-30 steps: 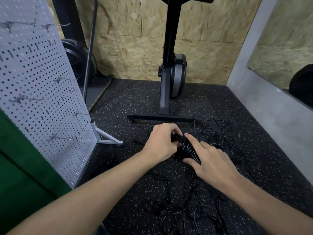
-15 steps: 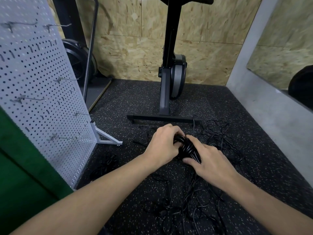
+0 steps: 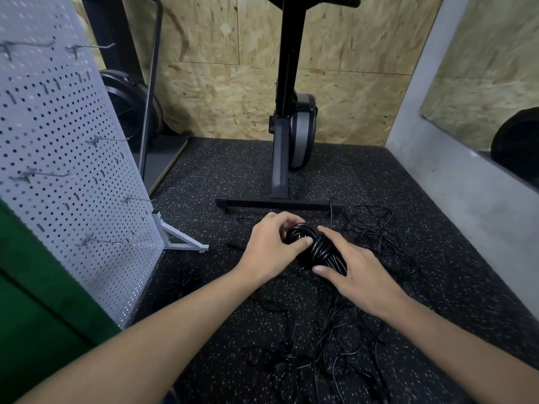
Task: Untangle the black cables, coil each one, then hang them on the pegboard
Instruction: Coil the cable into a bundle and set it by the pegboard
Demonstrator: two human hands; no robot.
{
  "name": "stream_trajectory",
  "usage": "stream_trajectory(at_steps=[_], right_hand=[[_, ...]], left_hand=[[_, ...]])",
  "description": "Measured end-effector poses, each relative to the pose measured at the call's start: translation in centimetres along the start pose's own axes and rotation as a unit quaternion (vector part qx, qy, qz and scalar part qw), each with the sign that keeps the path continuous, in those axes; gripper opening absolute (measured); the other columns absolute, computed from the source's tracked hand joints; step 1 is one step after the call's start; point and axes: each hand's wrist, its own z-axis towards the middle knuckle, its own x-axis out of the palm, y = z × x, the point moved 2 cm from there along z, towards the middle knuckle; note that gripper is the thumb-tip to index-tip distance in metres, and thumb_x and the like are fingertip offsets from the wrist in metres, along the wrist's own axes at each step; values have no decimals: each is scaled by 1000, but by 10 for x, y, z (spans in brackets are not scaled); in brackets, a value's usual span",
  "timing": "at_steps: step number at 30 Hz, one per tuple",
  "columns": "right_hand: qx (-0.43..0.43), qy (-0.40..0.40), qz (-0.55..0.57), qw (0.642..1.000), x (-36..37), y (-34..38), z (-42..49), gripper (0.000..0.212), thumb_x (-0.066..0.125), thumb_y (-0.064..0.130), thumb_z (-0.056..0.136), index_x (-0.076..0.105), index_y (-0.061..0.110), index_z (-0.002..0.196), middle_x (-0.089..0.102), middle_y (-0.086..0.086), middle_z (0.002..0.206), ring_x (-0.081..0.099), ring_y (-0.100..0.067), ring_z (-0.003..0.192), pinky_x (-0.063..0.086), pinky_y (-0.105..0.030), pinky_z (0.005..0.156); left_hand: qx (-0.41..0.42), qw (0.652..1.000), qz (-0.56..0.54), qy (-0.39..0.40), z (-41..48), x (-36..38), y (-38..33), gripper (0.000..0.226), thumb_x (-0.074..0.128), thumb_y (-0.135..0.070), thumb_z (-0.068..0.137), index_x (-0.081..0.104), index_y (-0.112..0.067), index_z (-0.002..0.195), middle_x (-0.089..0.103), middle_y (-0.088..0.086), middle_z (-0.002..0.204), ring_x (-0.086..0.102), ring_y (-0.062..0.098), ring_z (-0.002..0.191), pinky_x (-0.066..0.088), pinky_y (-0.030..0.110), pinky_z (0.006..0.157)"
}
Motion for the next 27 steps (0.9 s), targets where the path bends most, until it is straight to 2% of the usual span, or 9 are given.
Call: stream_trajectory(at_steps=[3, 7, 9, 13, 15, 20, 23, 25, 27], right_hand=[[-3, -2, -28, 1000, 0, 2, -1, 77, 65, 54, 95, 20, 52, 158, 59, 10, 140, 62, -10, 109, 52, -40, 99], [-11, -8, -54, 998, -3, 8, -3, 77, 64, 55, 96, 19, 52, 159, 58, 13, 140, 61, -1, 83, 53, -40, 96], [-12, -15, -67, 998, -3, 11, -3, 76, 63, 56, 97, 19, 52, 159, 59, 13, 133, 57, 0, 70, 54, -40, 91], [-8, -6, -88, 996, -2, 12, -2, 76, 61, 58, 97, 17, 51, 159, 61, 11, 130, 56, 1, 75, 54, -41, 91], [-6, -3, -88, 996, -2, 11, -2, 75, 61, 58, 97, 18, 51, 159, 61, 11, 130, 55, 1, 75, 53, -40, 90], [-1, -2, -59, 998, -1, 3, -3, 74, 61, 59, 96, 22, 51, 158, 64, 9, 124, 56, -7, 83, 55, -40, 89], [4, -2, -39, 999, -4, 0, -3, 73, 62, 59, 95, 23, 52, 157, 65, 9, 125, 57, -7, 87, 54, -38, 90], [0, -2, -43, 999, -8, 0, -4, 73, 61, 59, 95, 22, 53, 157, 63, 10, 129, 60, -8, 93, 54, -40, 93], [-12, -2, -68, 998, -9, 2, -6, 73, 59, 59, 97, 20, 53, 158, 61, 12, 133, 61, -9, 101, 53, -41, 96]], left_hand=[[-57, 998, -17, 4, 4, 3, 4, 21, 85, -33, 84, 73, -28, 101, 74, -13, 93, 68, 4, 88, 54, 20, 83], [-146, 985, -88, 30, 13, -1, 6, 13, 86, -18, 80, 77, -23, 88, 79, -6, 86, 74, 14, 88, 60, 35, 89], [-154, 984, -87, 34, 16, -5, 3, 14, 86, -16, 79, 78, -21, 89, 79, -4, 86, 75, 15, 89, 61, 32, 87], [-110, 993, 25, 34, 12, -8, -2, 20, 83, -25, 87, 74, -20, 103, 71, -8, 97, 65, 7, 93, 45, 13, 72], [-68, 994, 79, 35, 9, -6, -4, 26, 80, -30, 91, 71, -18, 112, 68, -7, 104, 58, 6, 97, 40, 14, 76], [21, 986, 142, 81, 10, -3, -5, 22, 74, -33, 96, 66, -17, 111, 67, -3, 108, 61, 15, 102, 52, 32, 91], [58, 983, 124, 121, 10, -8, -4, 28, 76, -34, 94, 65, -20, 116, 68, -10, 108, 61, 8, 101, 48, 21, 89], [52, 986, 91, 130, 8, -13, 0, 29, 78, -34, 92, 66, -24, 117, 70, -15, 106, 63, 1, 99, 45, 13, 83], [29, 991, 68, 114, 7, -14, 3, 22, 80, -31, 91, 68, -27, 109, 72, -15, 100, 65, -1, 93, 46, 13, 79]])
